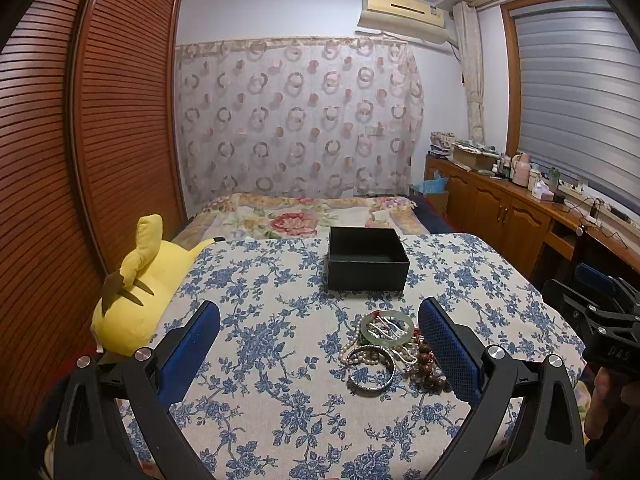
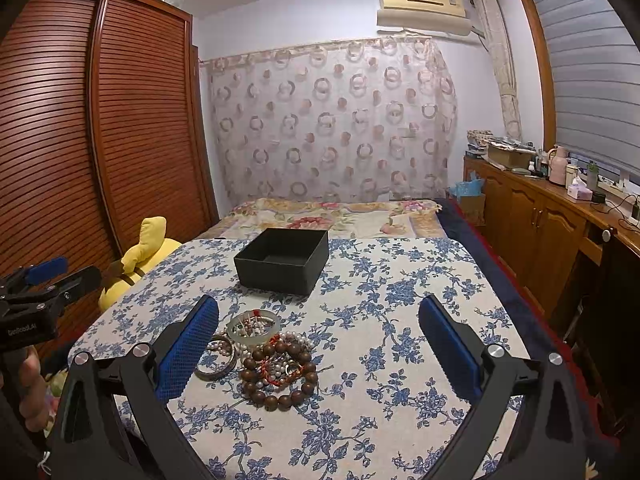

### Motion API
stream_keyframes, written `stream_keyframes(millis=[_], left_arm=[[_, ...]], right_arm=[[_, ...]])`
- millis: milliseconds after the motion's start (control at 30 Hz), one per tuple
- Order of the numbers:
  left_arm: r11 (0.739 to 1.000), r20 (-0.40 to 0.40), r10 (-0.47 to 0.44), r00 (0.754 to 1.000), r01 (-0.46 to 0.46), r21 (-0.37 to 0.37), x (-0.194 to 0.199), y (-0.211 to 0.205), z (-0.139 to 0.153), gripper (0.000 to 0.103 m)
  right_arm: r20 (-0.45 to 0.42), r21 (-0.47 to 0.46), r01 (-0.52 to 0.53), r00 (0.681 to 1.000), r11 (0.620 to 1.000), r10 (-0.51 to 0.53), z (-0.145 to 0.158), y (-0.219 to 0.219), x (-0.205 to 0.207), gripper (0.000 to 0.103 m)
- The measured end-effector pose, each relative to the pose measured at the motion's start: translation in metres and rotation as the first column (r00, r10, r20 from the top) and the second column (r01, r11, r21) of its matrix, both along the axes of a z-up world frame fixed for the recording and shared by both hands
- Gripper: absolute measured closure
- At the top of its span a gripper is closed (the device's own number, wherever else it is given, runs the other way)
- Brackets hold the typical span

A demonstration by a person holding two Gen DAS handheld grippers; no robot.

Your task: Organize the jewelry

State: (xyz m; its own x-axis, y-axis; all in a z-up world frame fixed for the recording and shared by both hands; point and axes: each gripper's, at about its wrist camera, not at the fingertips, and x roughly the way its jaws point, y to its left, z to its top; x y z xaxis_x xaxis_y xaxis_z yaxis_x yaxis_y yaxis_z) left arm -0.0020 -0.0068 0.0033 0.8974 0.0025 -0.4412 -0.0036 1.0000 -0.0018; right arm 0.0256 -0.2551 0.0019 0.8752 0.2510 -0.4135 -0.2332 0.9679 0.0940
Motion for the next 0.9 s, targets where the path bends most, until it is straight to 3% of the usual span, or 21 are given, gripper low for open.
stream_keyframes(millis=[900], left_arm=[[1.0, -0.003, -0.006, 1.0, 0.006, 0.004, -0.004, -0.001, 0.007, 0.007]], right_arm=[[-0.003, -0.002, -0.007, 1.0, 1.0, 0.007, 0.003, 0.008, -0.007, 0.002]])
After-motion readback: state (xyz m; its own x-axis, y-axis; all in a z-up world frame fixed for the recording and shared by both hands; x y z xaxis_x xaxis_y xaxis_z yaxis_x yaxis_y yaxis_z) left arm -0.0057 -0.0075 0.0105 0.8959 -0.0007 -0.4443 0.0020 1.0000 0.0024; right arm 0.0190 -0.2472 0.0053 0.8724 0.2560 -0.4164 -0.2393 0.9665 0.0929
